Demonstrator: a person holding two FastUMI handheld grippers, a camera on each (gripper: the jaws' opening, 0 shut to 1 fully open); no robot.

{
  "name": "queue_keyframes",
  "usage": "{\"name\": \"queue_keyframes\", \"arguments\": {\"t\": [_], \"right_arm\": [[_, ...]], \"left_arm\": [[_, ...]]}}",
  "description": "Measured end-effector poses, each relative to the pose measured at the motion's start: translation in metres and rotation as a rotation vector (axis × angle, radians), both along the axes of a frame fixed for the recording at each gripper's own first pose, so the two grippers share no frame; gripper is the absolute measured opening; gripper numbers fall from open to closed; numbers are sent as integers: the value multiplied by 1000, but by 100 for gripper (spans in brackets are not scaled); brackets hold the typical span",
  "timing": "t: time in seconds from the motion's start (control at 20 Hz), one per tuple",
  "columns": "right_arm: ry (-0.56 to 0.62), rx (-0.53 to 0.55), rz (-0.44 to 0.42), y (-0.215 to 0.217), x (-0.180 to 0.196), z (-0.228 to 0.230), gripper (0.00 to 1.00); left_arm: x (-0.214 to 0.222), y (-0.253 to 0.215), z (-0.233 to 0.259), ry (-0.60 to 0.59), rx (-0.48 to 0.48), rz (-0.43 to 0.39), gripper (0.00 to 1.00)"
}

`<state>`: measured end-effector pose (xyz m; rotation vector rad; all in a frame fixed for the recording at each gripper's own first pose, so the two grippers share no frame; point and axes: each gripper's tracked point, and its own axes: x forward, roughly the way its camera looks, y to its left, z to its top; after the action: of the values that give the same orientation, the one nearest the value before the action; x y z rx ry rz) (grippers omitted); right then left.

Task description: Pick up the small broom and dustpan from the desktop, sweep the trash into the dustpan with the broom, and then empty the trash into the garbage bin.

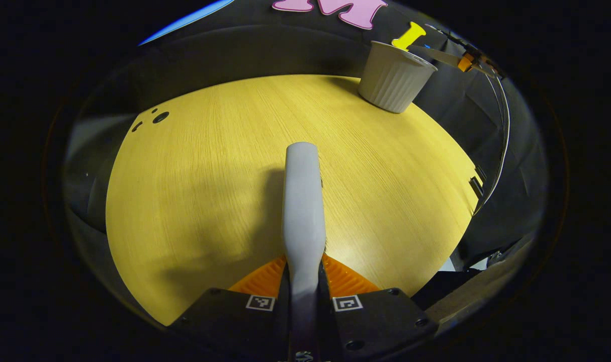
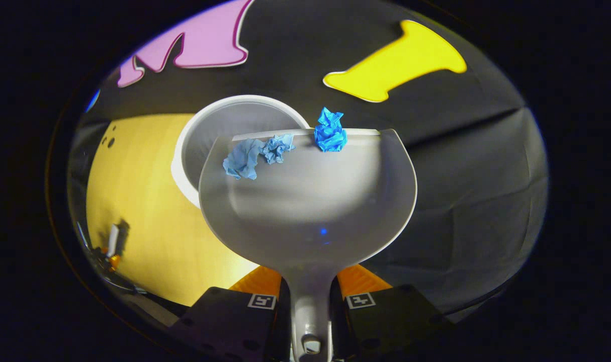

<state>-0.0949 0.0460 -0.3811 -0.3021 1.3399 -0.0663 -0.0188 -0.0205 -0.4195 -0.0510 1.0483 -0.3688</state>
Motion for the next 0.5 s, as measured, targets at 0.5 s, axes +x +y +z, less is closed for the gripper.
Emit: {"name": "queue_keyframes", "arguments": {"t": [0.5], "right_arm": [[168, -417, 428, -67, 10, 50, 36]], "left_arm": [[-5, 8, -4, 27, -8, 30, 28]]}}
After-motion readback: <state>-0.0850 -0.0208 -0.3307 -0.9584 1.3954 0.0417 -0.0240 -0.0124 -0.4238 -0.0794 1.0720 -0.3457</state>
